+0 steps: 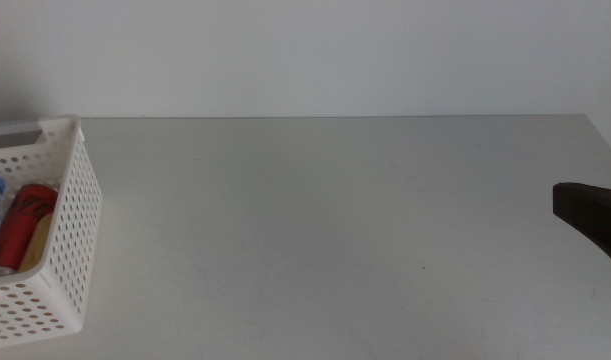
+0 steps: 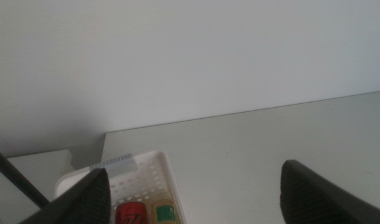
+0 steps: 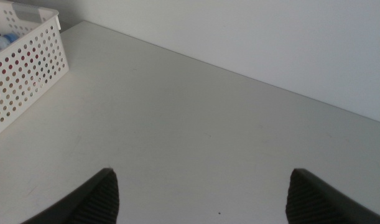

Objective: Use arms to grab the bottles and put them into the dustbin to the left of the table.

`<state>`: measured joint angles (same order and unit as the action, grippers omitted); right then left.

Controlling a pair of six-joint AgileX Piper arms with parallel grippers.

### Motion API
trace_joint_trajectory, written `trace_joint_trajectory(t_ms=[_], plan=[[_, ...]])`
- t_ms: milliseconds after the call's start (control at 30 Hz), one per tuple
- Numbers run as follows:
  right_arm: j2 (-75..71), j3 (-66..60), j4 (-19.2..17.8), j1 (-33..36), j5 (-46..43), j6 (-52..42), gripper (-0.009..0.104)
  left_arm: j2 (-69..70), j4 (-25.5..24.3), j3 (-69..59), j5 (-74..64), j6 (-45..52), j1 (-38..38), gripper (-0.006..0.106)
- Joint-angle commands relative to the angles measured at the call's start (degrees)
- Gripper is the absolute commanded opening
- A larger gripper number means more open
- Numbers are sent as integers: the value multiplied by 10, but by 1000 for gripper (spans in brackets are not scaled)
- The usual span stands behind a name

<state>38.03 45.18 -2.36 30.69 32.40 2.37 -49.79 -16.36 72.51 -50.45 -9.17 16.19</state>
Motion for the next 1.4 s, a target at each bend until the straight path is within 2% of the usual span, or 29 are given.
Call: trace_joint_trajectory(t_ms=[0,100,200,300,400,567,700,867,933,1033,1133,1367], plan=[[-1,16,-13,-4,-40,-7,75,2,-9,8,43,-6,2,93],[-3,11,-39,-5,-40,-7,75,17,1,-5,45,-6,2,93],[-24,0,-62,-22,-40,-7,75,46,43,-32,47,-6,2,93],[-54,-20,-67,-63,-40,-7,75,86,61,-82,58,-6,2,93],[-91,-46,-46,-118,-41,-7,75,121,45,-146,82,-6,2,93],[-165,-117,19,-198,-53,-7,75,186,37,-266,135,-6,2,93],[-213,-190,36,-233,-90,-7,75,242,30,-361,184,-6,0,93],[-267,-287,34,-240,-197,-7,75,316,47,-458,234,-6,-46,93],[-281,-309,24,-240,-217,-7,75,345,73,-488,251,-6,-80,93],[-299,-332,5,-240,-218,-7,75,384,127,-525,268,-6,-133,93],[-313,-354,3,-240,-219,-7,75,408,161,-561,289,-6,-170,93],[-367,-425,3,-240,-221,-7,75,463,164,-633,306,-6,-183,93]])
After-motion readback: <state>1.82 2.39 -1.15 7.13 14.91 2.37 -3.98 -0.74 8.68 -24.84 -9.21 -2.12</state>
